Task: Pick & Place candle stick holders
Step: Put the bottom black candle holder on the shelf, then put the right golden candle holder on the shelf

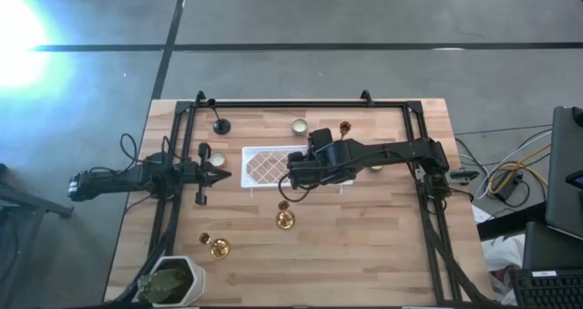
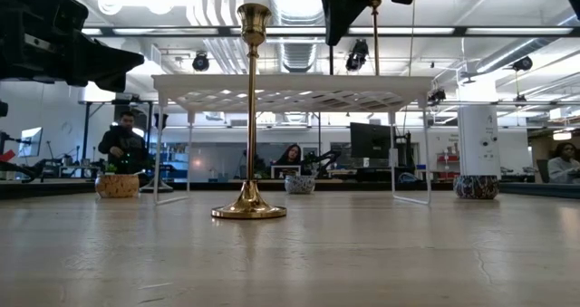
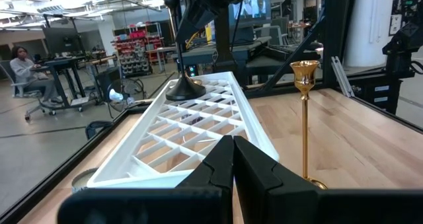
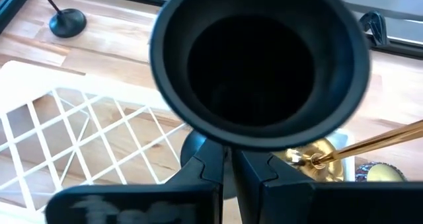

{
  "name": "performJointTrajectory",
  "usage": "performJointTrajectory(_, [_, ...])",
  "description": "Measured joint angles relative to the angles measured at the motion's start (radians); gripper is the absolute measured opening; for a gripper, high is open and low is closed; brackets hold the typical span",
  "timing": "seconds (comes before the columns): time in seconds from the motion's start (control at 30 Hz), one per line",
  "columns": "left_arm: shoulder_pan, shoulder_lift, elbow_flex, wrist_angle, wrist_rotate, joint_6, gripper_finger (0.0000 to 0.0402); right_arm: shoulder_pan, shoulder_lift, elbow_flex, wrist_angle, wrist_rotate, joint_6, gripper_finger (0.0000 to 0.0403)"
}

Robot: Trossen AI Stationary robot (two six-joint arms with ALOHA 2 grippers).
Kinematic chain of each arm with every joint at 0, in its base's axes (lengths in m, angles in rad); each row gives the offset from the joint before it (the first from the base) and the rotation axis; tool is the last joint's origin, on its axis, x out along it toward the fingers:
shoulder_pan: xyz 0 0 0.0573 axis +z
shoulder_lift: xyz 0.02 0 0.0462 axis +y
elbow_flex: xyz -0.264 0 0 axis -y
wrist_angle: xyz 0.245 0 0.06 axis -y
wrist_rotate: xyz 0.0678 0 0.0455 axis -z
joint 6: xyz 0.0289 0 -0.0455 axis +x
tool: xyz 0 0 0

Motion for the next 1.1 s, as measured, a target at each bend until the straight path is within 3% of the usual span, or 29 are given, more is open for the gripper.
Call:
performJointTrajectory(0.5, [0.000,0.000,0.000,0.000,0.000,0.000,0.0014,-0.010,0.000,0.000,-0.009,0.009,-0.004,0.0016])
performJointTrajectory(0.83, [0.000,0.000,0.000,0.000,0.000,0.000,0.0014,-0.014,0.000,-0.001,-0.003,0.009,-0.001,0.0065])
performJointTrajectory(1.1, [0.000,0.000,0.000,0.000,0.000,0.000,0.0014,-0.014,0.000,0.000,0.000,0.009,-0.004,0.0129])
